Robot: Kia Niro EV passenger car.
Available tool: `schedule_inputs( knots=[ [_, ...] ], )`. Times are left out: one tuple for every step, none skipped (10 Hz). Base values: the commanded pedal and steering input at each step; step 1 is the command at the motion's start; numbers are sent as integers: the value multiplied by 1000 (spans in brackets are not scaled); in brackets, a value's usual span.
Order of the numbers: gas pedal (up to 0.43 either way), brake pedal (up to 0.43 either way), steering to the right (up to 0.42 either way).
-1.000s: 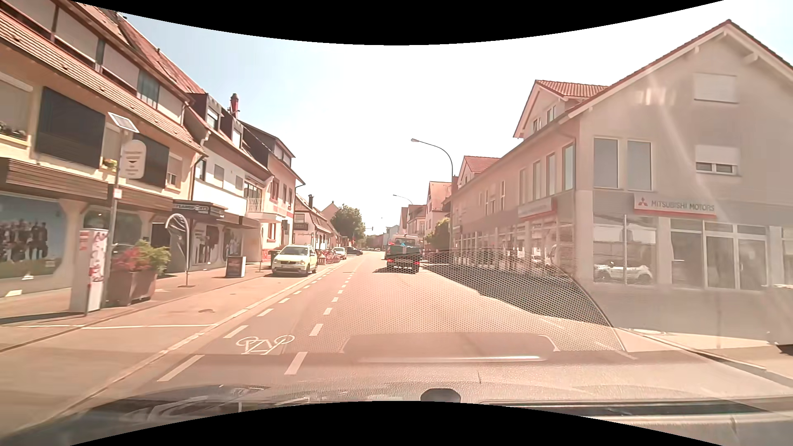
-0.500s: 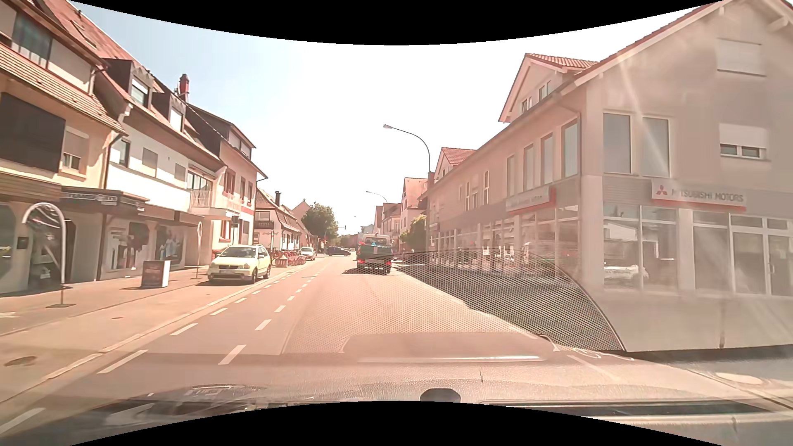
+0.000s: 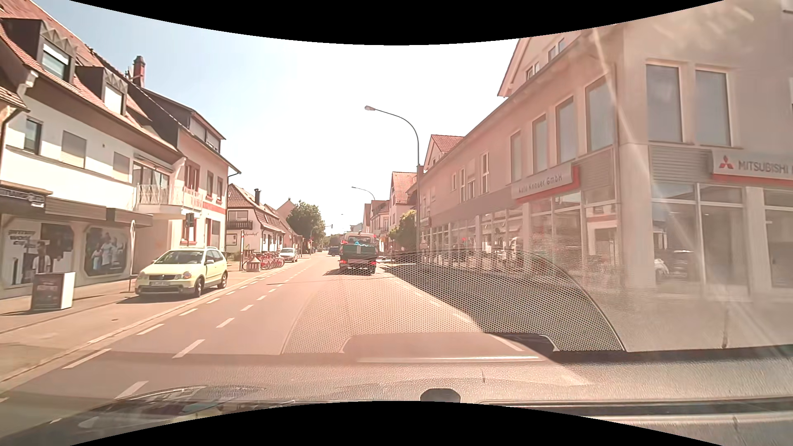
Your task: Follow the waypoints while adhering to traffic rules and regulations
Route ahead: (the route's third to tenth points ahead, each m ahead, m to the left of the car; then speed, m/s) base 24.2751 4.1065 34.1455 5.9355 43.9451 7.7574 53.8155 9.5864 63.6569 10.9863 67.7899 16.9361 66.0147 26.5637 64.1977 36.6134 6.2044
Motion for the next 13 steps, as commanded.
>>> schedule_inputs(
  knots=[
    [47, 0, -12],
    [39, 0, -16],
    [39, 0, -19],
    [20, 0, -26],
    [0, 0, -36],
    [0, 0, -44],
    [0, 0, -53],
    [0, 0, -57],
    [0, 0, -60],
    [0, 0, -63],
    [0, 12, -67],
    [0, 37, -70],
    [0, 61, -72]
  ],
)
